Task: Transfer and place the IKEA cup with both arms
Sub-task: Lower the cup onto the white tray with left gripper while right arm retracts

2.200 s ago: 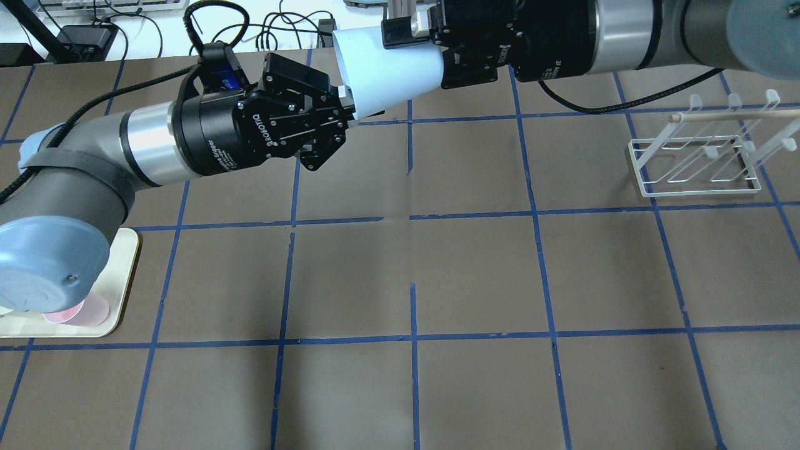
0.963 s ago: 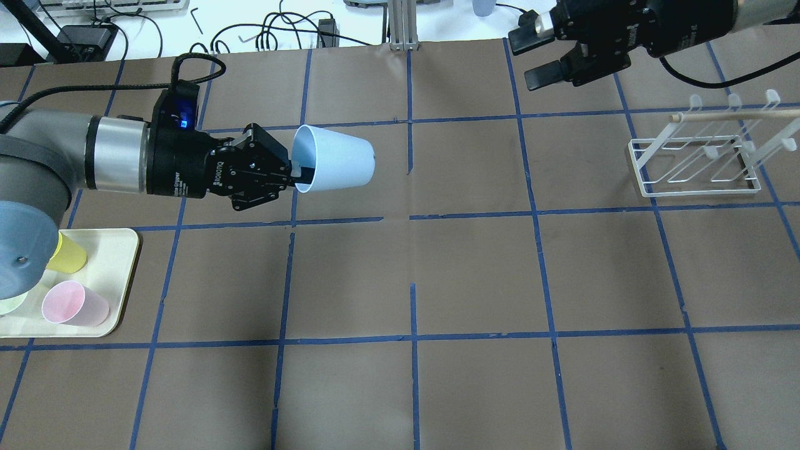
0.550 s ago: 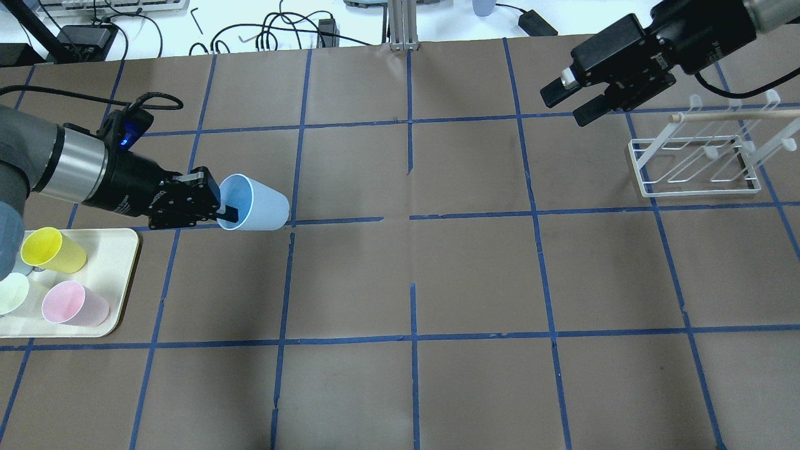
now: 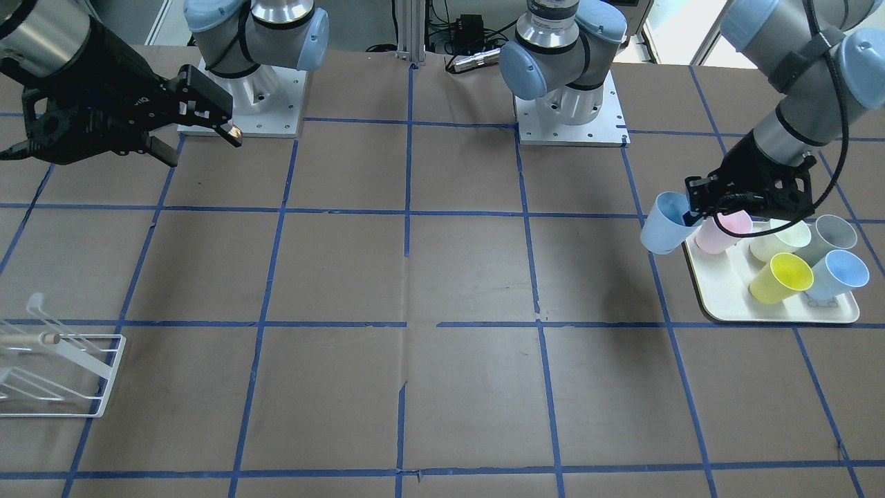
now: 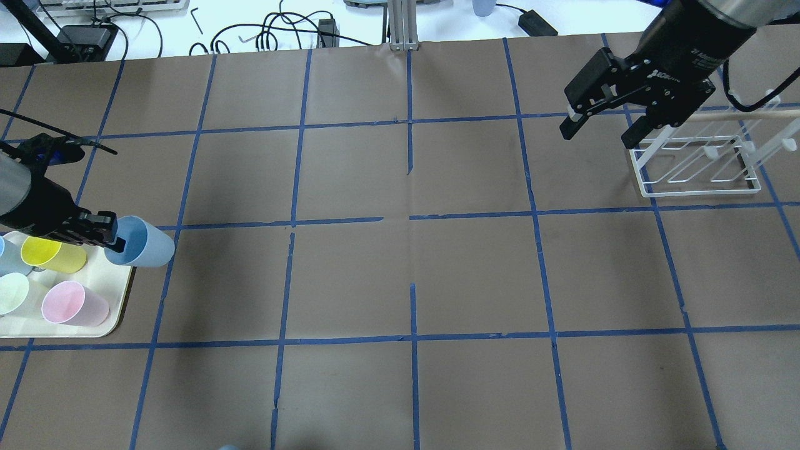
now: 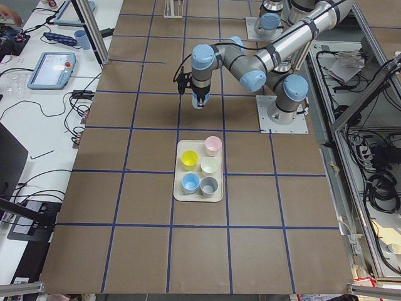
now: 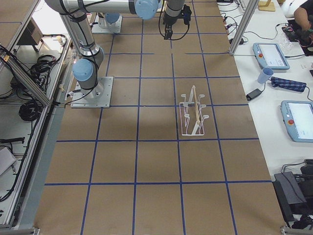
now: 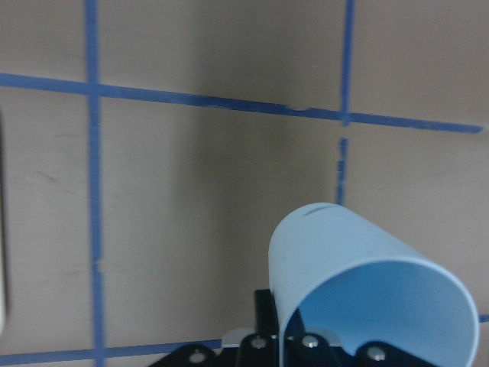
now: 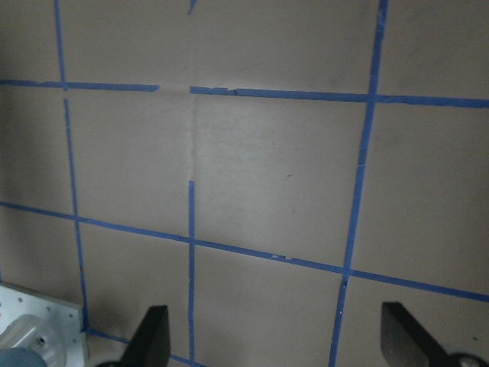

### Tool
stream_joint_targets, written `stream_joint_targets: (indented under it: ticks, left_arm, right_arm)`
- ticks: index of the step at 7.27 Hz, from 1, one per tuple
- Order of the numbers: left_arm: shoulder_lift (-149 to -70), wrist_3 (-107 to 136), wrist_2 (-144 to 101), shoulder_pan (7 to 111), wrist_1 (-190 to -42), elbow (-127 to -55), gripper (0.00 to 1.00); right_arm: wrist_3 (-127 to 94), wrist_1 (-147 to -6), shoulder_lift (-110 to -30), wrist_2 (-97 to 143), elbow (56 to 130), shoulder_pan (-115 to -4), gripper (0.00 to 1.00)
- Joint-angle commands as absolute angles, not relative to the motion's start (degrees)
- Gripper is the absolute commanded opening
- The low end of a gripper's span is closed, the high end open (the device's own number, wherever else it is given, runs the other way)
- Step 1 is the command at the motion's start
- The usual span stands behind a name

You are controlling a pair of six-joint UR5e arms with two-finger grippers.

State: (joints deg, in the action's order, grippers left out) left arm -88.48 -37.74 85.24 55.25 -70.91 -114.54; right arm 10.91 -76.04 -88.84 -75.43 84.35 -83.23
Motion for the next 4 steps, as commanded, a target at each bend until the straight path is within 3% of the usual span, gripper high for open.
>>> stream_joint_targets:
  ticks: [1, 4]
  left_arm:
    - [-95.24, -47.43, 89.12, 49.5, -64.7, -114.43, 0.0]
    - [-100.89, -49.75, 89.03, 47.72, -61.24, -110.51, 0.0]
  right_arm:
    - [-1.8, -83.54, -88.86, -84.19, 84.81, -90.42, 0.96]
    - [-6.5, -92.1, -88.51, -89.12, 85.87, -91.67, 0.96]
